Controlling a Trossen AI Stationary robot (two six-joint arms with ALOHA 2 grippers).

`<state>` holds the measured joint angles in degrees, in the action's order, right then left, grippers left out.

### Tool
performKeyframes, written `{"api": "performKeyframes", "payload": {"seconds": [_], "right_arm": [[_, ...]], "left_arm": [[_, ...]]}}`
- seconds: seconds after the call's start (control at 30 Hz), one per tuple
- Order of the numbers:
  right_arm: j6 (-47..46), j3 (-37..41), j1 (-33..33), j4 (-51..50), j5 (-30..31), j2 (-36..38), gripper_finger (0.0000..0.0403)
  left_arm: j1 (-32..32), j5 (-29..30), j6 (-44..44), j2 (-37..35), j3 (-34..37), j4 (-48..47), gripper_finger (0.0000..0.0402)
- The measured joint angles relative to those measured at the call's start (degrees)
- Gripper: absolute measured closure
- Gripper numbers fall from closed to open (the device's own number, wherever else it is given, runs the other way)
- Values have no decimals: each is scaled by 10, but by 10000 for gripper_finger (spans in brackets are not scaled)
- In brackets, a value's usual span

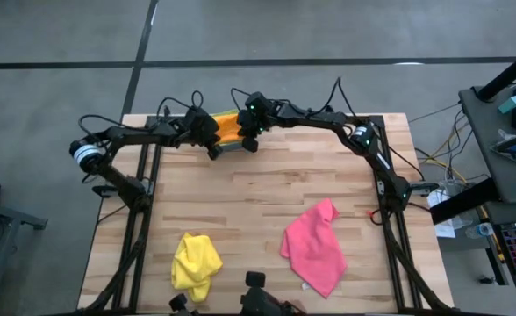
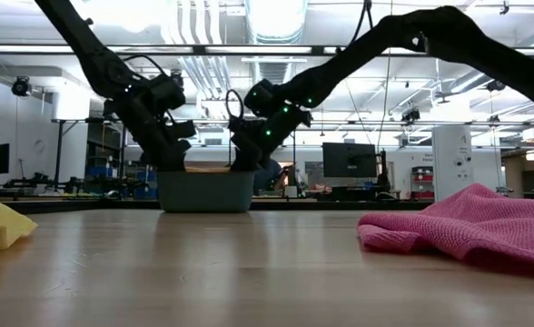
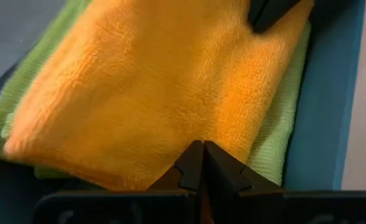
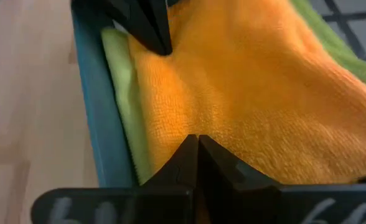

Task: Fold microfiber towels
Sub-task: Put the orange towel into the bin

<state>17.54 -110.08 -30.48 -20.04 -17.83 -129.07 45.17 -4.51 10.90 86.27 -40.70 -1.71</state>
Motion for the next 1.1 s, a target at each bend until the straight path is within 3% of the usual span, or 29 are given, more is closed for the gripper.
{"api": "performKeyframes", "payload": {"seconds": [0.2, 0.63, 0.83, 1.1], "right_arm": [[-3, -2, -3, -8, -1, -1, 394], [24, -70, -3, -44, 32, 3, 394], [53, -102, -10, -41, 79, 3, 394], [53, -104, -29, -30, 75, 3, 394]], "left_arm": [[0, 0, 0, -12, 3, -2, 400], [3, 26, 44, -133, 5, 22, 400], [20, 46, 51, -113, 4, 80, 400], [28, 46, 60, -44, -2, 88, 400]]}}
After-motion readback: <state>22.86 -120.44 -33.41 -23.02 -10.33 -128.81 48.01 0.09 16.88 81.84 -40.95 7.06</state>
